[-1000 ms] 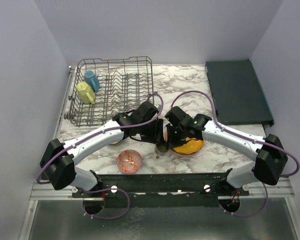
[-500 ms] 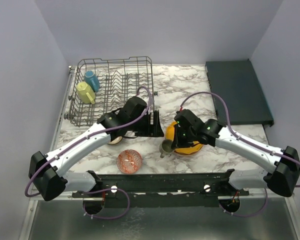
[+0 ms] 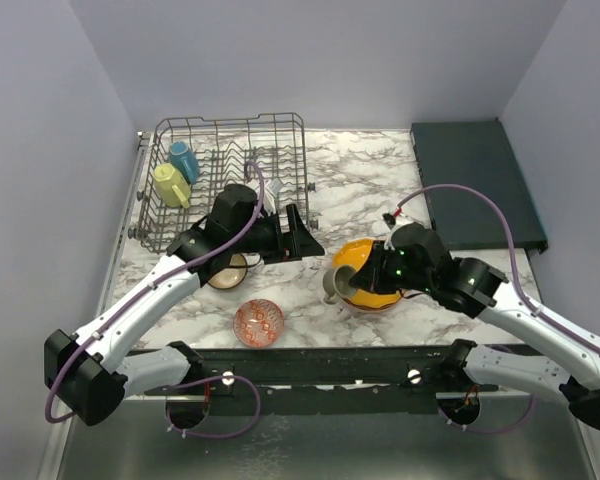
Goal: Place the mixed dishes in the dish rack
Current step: Pick up the cup at the center of the board, then turn the cup upside down in the dish rack.
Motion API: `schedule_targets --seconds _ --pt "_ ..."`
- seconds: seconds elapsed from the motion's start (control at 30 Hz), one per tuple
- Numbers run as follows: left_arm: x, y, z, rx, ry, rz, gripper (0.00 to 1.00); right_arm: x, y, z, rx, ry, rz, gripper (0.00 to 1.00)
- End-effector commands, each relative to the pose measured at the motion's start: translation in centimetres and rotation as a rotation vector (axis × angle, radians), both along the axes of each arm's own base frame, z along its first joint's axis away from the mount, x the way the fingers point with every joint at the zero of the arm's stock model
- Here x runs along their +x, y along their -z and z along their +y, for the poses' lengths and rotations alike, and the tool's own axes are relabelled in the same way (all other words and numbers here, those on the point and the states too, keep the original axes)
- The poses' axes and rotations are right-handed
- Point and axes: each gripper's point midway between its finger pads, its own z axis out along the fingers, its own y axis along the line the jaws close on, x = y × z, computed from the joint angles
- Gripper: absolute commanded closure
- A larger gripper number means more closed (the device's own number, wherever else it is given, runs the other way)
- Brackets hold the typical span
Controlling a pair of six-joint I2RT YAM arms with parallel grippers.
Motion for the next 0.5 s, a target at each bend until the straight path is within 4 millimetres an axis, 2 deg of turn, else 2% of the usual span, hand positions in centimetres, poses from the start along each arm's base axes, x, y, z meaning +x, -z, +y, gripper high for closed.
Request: schedule_targets --seconds 0.0,0.13,0.27,0.47 --pt "-1.2 -3.0 -0.8 -0.19 0.073 0.026 0.18 1.1 -4.7 1.0 0.166 0.024 -0.136 1.0" --pt "-1.8 -4.7 -1.0 -0.295 0.119 0.039 0.16 1.1 -7.7 1.5 0.265 -0.014 -0.233 1.0" --pt "-2.1 -6.3 -0.4 -0.437 0.152 0.075 0.14 1.1 -10.2 1.7 0.34 -0.046 -0.331 0.99" --pt "-2.1 -7.0 0.8 -0.56 0.161 0.125 0.13 0.5 -11.7 2.3 0.391 -0.119 -0.406 0.99"
